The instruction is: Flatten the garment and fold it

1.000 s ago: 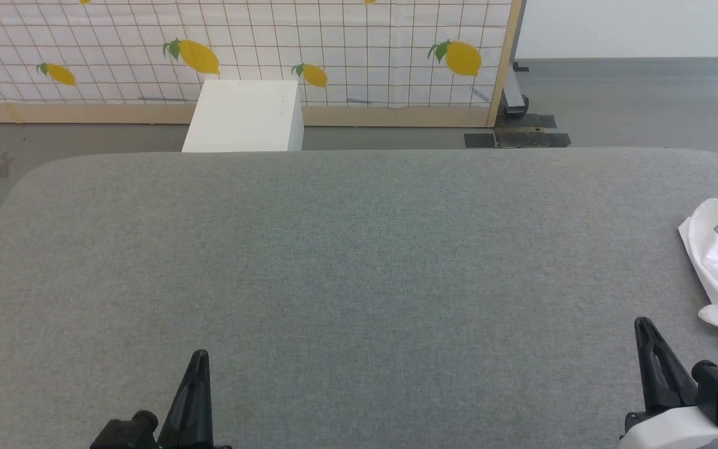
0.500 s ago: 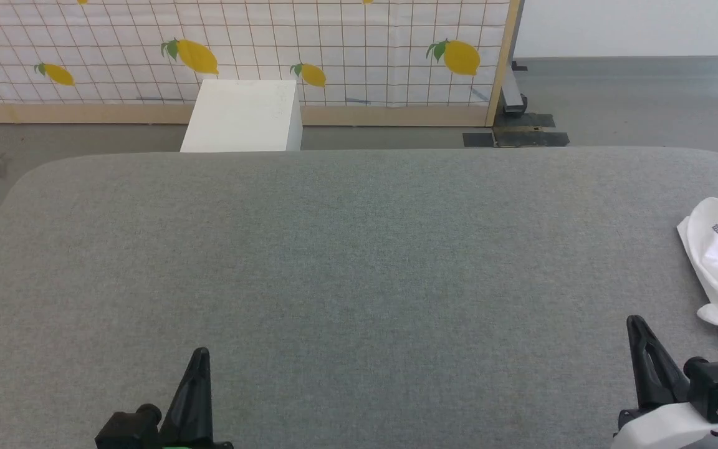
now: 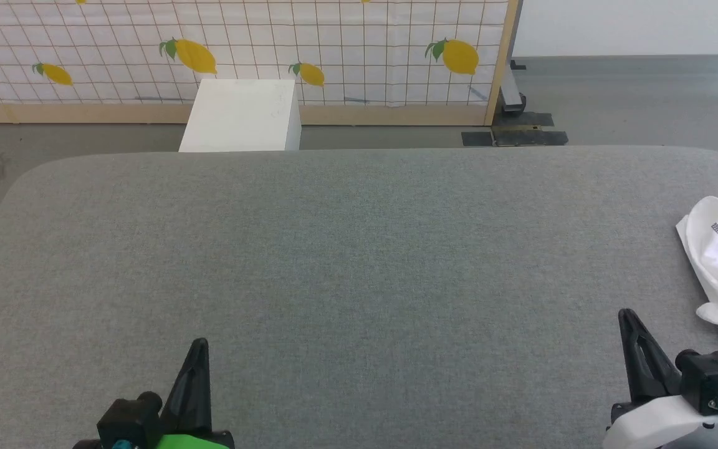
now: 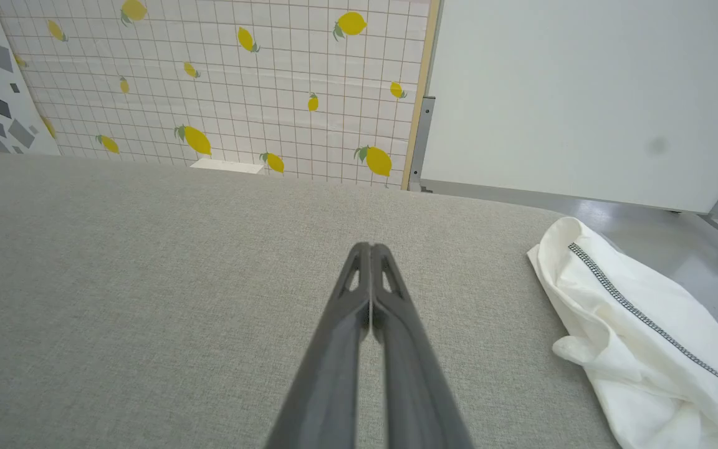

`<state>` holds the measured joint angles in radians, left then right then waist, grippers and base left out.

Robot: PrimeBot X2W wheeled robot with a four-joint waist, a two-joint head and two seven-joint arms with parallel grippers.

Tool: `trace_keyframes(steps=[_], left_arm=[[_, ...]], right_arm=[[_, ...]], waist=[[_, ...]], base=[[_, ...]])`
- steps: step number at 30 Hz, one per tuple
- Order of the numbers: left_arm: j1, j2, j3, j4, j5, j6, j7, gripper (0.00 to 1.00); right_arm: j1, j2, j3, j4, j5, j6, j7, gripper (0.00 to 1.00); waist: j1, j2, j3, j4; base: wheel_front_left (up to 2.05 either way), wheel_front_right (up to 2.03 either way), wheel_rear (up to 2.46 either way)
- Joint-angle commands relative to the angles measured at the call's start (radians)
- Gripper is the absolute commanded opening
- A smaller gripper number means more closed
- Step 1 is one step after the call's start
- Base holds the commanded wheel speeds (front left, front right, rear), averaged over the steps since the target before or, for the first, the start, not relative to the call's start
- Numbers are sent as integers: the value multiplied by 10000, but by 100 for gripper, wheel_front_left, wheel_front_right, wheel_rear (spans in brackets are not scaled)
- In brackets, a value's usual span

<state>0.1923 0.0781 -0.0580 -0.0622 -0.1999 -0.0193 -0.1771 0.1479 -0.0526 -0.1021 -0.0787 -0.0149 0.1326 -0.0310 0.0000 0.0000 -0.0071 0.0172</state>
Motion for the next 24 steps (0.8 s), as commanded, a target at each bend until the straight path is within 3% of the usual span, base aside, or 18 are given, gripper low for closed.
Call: trace_keyframes(steps=[1, 24], left_arm=[[-249, -44, 36, 48, 175, 55, 74, 0], [-678, -104, 175, 195, 642, 90, 508, 0]], right_arm=[[-195, 7, 44, 51, 43, -5, 26, 0], [-524, 11, 294, 240, 70, -9, 98, 0]], waist=[[0, 0, 1, -2], [0, 0, 19, -46]], base=[[0, 0, 0], [0, 0, 0]])
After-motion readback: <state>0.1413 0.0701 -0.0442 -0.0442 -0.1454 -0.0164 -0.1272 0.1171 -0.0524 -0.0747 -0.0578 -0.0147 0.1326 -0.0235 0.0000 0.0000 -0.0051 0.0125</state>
